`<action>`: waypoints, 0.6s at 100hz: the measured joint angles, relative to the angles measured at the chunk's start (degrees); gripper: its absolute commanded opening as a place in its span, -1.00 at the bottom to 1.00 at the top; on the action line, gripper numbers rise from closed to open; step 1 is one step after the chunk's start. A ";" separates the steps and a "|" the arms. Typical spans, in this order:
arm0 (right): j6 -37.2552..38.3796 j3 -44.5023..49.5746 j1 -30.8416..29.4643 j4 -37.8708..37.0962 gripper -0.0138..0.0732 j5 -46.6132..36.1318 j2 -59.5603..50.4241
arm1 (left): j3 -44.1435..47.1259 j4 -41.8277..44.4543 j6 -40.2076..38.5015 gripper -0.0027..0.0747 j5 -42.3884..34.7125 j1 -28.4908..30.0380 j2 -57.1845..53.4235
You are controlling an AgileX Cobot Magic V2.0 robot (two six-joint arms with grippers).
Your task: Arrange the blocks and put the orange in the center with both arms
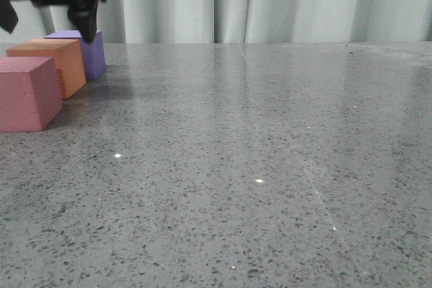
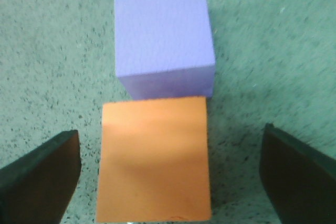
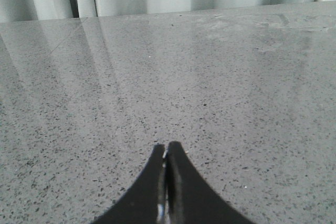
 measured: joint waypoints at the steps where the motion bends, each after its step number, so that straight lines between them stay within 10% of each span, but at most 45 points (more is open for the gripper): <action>1: 0.00 0.00 0.00 0.00 -0.84 0.00 0.00 | -0.17 -0.29 0.12 0.78 0.00 0.00 -0.16; 60: 0.00 0.00 0.00 0.00 -0.84 0.00 0.00 | 0.01 -3.93 1.98 0.75 6.12 0.00 -17.37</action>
